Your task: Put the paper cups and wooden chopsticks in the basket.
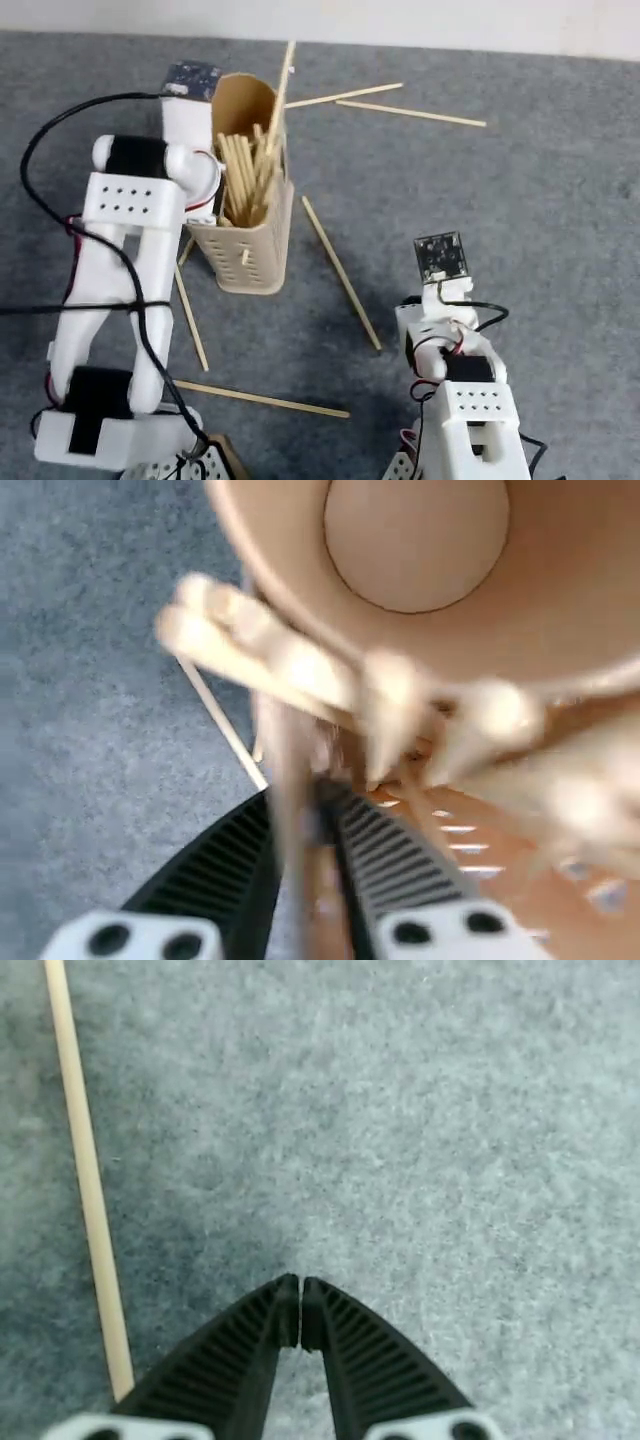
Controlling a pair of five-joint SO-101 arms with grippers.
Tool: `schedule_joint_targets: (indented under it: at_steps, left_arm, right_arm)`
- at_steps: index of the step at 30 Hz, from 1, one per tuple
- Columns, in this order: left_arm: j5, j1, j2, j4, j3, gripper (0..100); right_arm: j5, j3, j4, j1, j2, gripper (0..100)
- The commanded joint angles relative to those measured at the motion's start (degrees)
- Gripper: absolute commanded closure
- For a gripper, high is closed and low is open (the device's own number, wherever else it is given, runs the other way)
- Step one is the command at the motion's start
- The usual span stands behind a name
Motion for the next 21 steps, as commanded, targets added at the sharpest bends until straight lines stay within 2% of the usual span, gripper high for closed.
schedule_joint_targets:
  at_steps: [1, 9, 14, 17, 21]
  left_arm:
    - [-6.5, 1.5, -1.3, -0.1, -3.5, 86]
    - [-7.7, -0.7, -1.3, 12.1, -24.6, 86]
    - [-8.0, -8.1, -5.1, 13.7, -33.7, 86]
    - [-14.6, -12.0, -13.8, 14.0, -27.9, 86]
    - [-26.5, -16.6, -30.2, 13.8, -3.6, 86]
  right_arm:
    - [0.7, -0.3, -0.9, 0.7, -0.7, 97.3]
    - [0.7, -0.3, -0.9, 0.7, -0.7, 97.3]
    - [0.7, -0.3, -0.9, 0.7, -0.7, 97.3]
    - [0.7, -0.3, -0.9, 0.7, -0.7, 97.3]
    - [0.7, -0.3, -0.9, 0.7, -0.7, 97.3]
